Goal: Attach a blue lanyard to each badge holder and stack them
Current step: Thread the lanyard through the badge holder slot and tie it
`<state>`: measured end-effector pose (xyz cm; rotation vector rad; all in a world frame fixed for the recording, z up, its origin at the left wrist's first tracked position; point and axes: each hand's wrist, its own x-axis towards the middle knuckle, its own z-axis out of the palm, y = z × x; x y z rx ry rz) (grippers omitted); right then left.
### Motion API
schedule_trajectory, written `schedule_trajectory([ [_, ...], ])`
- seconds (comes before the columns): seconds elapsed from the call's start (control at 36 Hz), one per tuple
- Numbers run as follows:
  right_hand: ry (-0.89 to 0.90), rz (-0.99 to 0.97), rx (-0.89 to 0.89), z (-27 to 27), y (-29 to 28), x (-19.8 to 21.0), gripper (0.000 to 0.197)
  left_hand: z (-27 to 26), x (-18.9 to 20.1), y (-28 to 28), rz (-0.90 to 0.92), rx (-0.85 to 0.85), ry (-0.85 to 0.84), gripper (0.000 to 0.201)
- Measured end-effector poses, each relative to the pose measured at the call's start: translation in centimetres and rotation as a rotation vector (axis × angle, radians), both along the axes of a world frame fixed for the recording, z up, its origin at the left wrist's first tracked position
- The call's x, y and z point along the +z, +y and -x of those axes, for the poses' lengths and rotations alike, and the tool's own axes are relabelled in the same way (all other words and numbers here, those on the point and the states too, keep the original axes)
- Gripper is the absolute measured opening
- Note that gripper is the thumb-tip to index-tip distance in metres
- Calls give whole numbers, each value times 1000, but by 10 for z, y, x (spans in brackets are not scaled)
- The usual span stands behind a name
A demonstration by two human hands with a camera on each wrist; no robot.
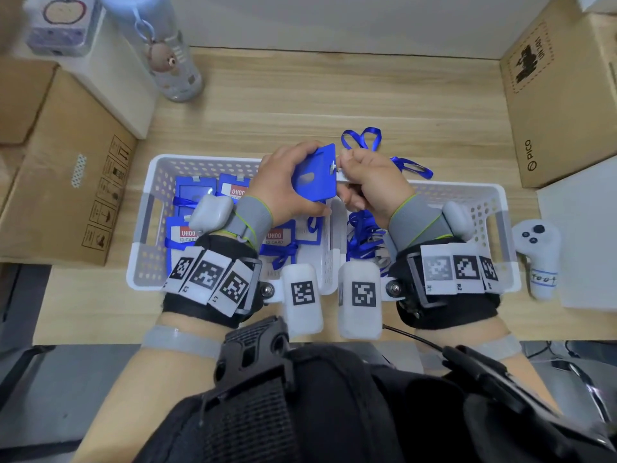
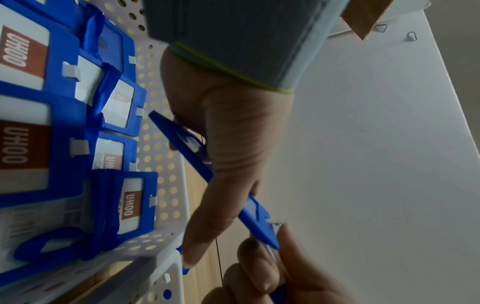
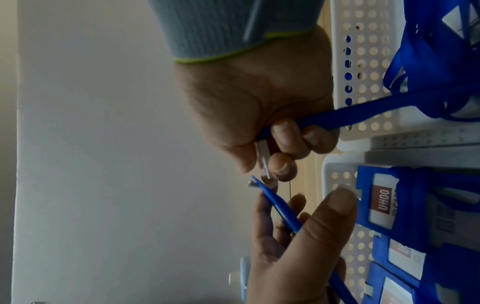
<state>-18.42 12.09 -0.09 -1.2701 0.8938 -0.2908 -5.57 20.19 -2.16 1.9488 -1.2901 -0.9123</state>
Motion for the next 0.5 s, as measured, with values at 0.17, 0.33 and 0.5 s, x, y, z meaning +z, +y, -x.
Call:
schedule_trajectory([
  [0.17, 37, 33, -28, -1, 3, 6, 22, -3, -7, -1, -16, -14, -33, 93],
  [0.33, 22, 36, -66, 0, 4, 9, 16, -3, -8, 0, -28, -18, -57, 93],
  [0.5, 98, 100, -50, 0, 5, 7, 19, -3, -8, -1, -67, -26, -102, 93],
])
